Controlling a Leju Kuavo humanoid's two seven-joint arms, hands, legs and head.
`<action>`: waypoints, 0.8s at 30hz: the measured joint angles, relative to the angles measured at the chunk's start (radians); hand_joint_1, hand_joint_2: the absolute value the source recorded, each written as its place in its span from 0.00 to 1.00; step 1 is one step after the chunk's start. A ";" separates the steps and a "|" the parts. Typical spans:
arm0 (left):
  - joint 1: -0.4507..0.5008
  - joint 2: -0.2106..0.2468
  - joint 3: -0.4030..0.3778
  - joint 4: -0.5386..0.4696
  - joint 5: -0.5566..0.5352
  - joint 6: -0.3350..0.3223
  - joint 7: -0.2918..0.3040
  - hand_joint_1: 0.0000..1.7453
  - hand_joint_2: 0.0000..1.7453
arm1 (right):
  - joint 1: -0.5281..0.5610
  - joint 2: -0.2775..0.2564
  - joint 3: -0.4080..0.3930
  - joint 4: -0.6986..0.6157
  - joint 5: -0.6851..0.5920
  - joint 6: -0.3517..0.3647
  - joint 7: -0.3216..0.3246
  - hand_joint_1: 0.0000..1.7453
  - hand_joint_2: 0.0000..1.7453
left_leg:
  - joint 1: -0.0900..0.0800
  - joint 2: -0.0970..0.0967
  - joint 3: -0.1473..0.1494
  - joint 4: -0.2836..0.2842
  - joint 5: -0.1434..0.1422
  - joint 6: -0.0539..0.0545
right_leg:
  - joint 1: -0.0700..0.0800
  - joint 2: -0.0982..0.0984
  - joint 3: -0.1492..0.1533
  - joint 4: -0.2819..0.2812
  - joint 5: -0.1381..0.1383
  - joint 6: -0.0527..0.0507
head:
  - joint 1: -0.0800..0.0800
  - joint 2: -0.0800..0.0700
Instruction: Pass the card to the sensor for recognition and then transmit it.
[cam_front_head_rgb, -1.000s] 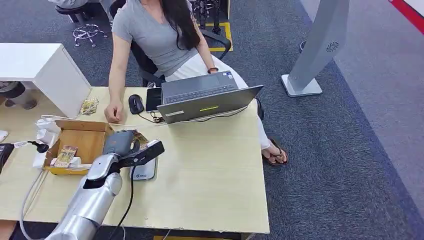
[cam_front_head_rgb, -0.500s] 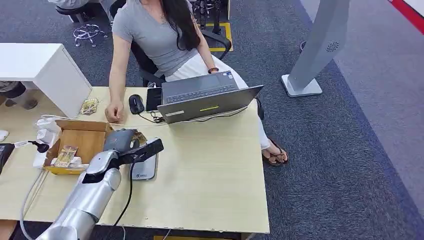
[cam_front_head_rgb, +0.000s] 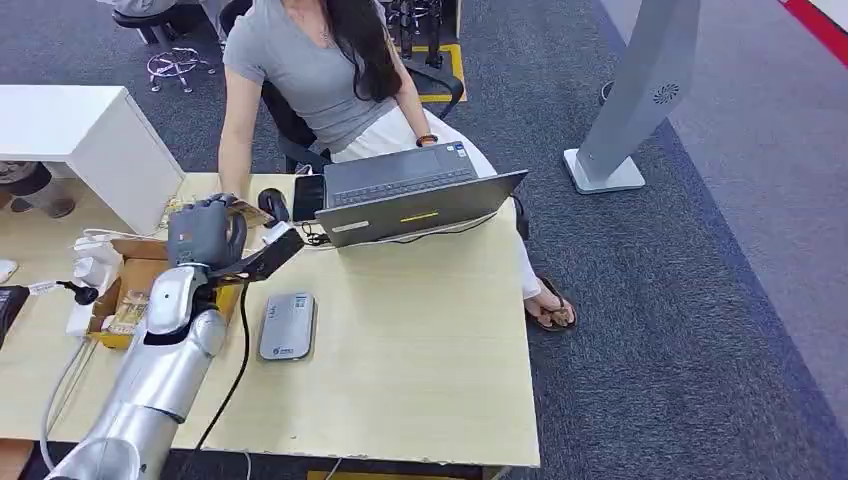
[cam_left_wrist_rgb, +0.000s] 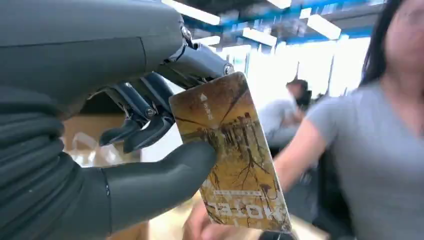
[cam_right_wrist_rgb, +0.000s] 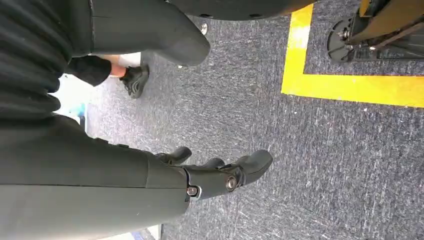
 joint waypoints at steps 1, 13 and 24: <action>-0.011 0.001 0.003 -0.009 -0.007 0.013 -0.002 1.00 1.00 | 0.000 0.000 0.000 0.000 0.002 0.000 0.000 0.00 1.00 | 0.000 0.000 0.000 0.000 0.000 0.000 | 0.000 0.000 0.000 0.000 0.000 0.000 | 0.000 0.000; -0.106 0.034 0.048 -0.038 -0.159 0.069 0.056 1.00 1.00 | -0.001 0.000 0.000 0.000 0.022 0.012 0.000 0.00 1.00 | 0.000 0.000 0.000 0.000 0.000 0.000 | 0.000 0.000 0.000 0.000 0.000 0.000 | 0.000 0.000; -0.202 0.065 0.092 0.086 -0.181 0.075 0.064 1.00 1.00 | -0.006 0.000 0.000 0.000 0.034 0.013 0.002 0.00 1.00 | 0.000 0.000 0.000 0.000 0.001 0.000 | 0.000 0.000 0.000 0.000 0.000 0.000 | 0.000 0.000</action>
